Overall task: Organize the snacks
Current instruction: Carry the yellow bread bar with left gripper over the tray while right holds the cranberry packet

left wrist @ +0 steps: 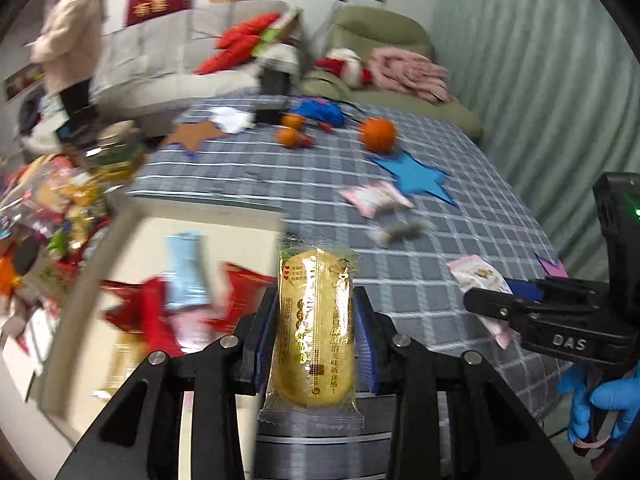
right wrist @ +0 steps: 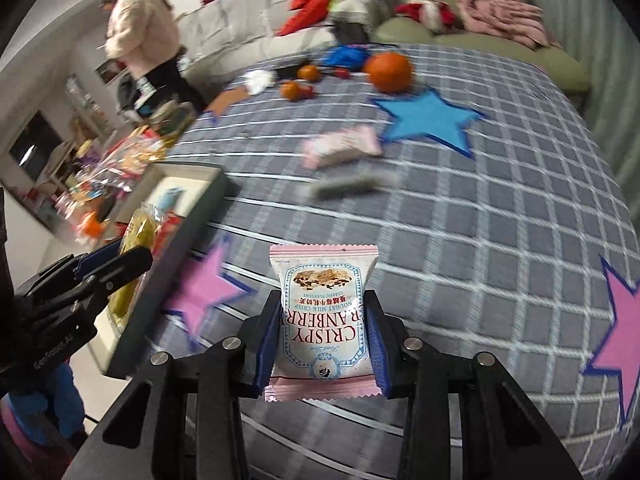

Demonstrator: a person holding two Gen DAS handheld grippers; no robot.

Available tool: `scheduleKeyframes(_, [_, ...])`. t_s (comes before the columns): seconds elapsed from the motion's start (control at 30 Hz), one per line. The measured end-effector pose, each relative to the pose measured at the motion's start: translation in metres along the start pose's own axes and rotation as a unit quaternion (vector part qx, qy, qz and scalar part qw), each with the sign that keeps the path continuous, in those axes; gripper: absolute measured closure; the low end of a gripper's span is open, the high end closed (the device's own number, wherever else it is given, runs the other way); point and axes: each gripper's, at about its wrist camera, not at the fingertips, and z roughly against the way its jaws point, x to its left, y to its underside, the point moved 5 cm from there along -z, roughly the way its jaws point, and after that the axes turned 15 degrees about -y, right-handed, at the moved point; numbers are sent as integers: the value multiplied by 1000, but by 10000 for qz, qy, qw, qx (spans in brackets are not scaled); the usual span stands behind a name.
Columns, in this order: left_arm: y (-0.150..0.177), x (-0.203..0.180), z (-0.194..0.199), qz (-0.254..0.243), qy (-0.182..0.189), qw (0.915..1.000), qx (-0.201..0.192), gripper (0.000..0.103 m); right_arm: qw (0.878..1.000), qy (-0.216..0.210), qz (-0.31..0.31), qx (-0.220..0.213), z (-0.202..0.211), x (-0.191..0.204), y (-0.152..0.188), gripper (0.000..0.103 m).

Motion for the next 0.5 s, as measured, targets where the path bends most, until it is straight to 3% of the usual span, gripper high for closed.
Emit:
scheduleKeyframes(0.27, [6, 96, -27, 727, -718, 9944, 287, 64, 9965, -648, 381, 374, -63, 79, -38, 62])
scheduleKeyframes(0.5, [22, 122, -44, 871, -852, 9912, 514, 64, 9909, -876, 741, 702, -120, 136, -61, 62])
